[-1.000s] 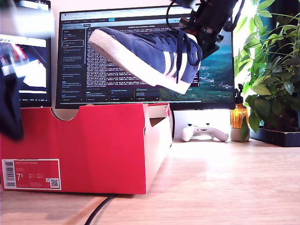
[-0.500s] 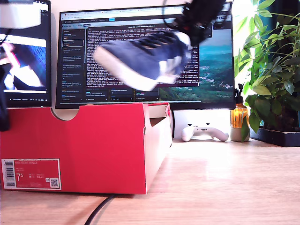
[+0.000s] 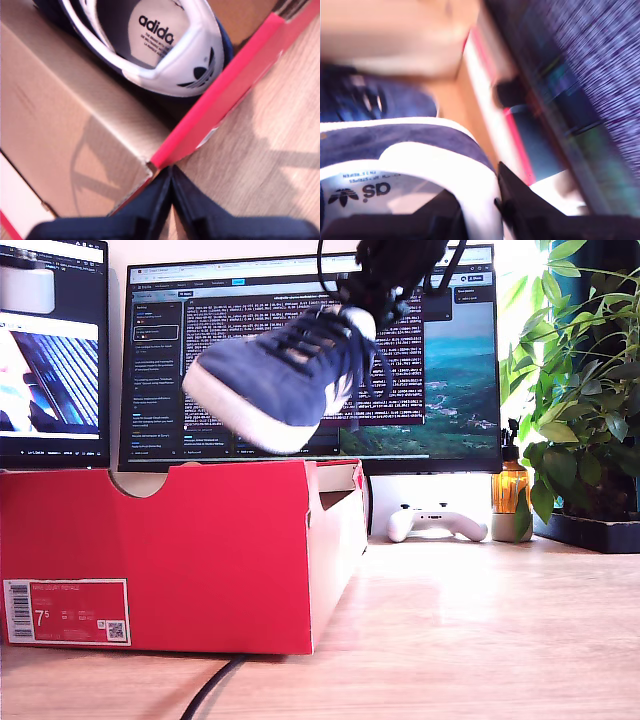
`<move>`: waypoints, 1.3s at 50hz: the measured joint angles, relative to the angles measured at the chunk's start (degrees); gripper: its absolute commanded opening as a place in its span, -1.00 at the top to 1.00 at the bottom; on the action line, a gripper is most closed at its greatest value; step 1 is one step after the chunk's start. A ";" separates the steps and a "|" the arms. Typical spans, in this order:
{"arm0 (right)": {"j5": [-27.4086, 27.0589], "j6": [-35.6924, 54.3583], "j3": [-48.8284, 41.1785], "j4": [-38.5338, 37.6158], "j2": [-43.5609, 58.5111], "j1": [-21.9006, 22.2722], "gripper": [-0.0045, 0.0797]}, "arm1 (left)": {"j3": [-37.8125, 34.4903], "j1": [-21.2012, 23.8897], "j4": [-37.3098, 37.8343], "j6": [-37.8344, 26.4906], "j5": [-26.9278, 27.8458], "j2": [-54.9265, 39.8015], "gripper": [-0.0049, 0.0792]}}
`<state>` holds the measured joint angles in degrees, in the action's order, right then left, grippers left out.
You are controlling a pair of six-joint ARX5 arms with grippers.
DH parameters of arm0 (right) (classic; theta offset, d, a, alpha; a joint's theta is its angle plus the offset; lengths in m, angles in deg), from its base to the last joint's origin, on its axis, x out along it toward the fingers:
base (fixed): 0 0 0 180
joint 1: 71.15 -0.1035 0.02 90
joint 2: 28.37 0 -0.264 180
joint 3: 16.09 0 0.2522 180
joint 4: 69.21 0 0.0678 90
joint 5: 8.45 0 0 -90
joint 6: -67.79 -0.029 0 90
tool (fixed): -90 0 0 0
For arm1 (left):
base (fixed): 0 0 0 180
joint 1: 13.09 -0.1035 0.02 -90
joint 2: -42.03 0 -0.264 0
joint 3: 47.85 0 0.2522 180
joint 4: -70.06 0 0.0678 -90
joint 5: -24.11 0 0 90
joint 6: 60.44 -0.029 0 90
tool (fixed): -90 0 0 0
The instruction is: Pack the blue shoes by picking the first shoe and placing it inside the red shoebox, left side, then picking and rotating the second shoe and placing it in the shoebox
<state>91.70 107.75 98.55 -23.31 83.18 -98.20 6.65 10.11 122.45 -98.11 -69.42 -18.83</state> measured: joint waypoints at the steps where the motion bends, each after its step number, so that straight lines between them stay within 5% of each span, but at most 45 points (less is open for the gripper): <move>1: -0.04 0.00 0.00 -0.13 0.57 -0.02 0.92 | 0.00 -0.02 -0.04 0.00 0.00 0.00 0.93; 65: 1.01 6.60 0.79 -2.03 7.87 -2.75 0.92 | -0.04 -2.58 -2.40 -0.04 1.33 -6.03 0.93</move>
<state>92.71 114.36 99.34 -25.34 91.05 -100.95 6.60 7.53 120.04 -98.16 -68.09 -24.86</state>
